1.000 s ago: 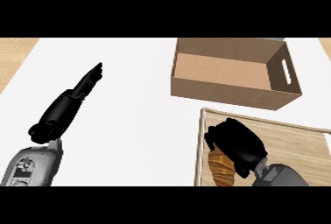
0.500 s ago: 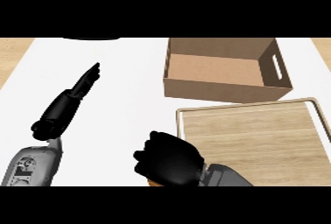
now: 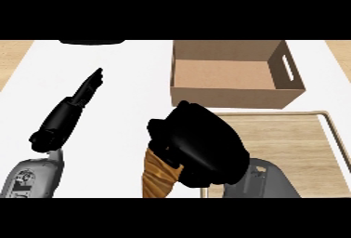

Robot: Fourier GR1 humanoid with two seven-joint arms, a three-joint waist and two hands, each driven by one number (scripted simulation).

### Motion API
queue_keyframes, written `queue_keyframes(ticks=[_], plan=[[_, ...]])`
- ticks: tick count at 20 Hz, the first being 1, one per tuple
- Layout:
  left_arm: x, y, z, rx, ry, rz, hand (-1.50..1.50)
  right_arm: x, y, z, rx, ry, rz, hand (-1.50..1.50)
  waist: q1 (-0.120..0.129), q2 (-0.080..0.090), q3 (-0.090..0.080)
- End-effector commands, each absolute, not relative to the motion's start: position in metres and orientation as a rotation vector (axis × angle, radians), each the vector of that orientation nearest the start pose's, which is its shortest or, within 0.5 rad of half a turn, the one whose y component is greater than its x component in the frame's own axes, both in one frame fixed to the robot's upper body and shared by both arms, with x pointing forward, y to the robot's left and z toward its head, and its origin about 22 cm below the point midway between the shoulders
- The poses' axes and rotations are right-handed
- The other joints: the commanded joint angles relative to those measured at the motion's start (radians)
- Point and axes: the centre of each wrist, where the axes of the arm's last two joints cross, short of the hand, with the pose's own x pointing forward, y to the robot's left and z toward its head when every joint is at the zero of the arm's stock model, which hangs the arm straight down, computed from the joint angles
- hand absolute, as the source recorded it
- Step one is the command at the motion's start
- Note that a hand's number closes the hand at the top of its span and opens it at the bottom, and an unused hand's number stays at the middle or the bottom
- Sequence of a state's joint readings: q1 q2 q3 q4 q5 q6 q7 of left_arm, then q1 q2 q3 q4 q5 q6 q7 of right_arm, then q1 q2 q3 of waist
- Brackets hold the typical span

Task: Pick the croissant from the tray and place it in the cardboard box

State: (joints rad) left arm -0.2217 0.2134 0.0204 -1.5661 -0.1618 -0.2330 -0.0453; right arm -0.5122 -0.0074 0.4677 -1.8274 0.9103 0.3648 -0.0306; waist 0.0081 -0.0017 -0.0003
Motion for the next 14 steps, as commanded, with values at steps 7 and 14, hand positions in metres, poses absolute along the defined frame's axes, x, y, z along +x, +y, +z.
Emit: queue_keyframes(ticks=[7,14], plan=[[0.292,0.263,0.058,0.104,-1.747,-0.533,0.0,0.333,-0.096,0.218,-0.491,-2.026,1.042,1.5,0.005,0.006,0.0],[0.296,0.258,0.086,0.065,-1.764,-0.558,0.0,0.397,-0.124,0.223,-0.707,-1.925,1.159,1.5,0.02,0.008,0.0]])
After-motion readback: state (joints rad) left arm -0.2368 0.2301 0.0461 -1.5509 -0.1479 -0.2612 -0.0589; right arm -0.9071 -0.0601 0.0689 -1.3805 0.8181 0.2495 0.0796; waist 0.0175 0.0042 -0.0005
